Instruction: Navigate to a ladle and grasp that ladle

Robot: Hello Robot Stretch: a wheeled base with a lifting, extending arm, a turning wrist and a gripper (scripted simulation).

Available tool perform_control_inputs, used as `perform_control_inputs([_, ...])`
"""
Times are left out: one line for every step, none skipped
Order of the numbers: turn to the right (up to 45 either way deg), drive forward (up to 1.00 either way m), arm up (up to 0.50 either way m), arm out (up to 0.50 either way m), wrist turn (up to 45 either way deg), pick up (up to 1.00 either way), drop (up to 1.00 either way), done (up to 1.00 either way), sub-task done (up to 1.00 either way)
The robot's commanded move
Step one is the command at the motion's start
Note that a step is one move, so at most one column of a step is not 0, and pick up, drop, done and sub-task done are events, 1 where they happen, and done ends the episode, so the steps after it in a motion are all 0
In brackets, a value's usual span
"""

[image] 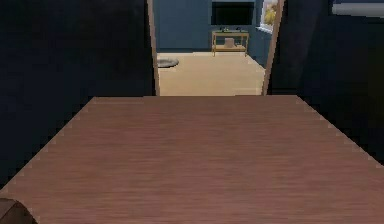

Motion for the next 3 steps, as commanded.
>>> perform_control_inputs([3.0,0.00,0.00,0.00,0.0,0.00,0.00,0.00,0.00])
perform_control_inputs([0.0,1.00,0.00,0.00,0.0,0.00,0.00,0.00,0.00])
perform_control_inputs([0.0,1.00,0.00,0.00,0.0,0.00,0.00,0.00,0.00])
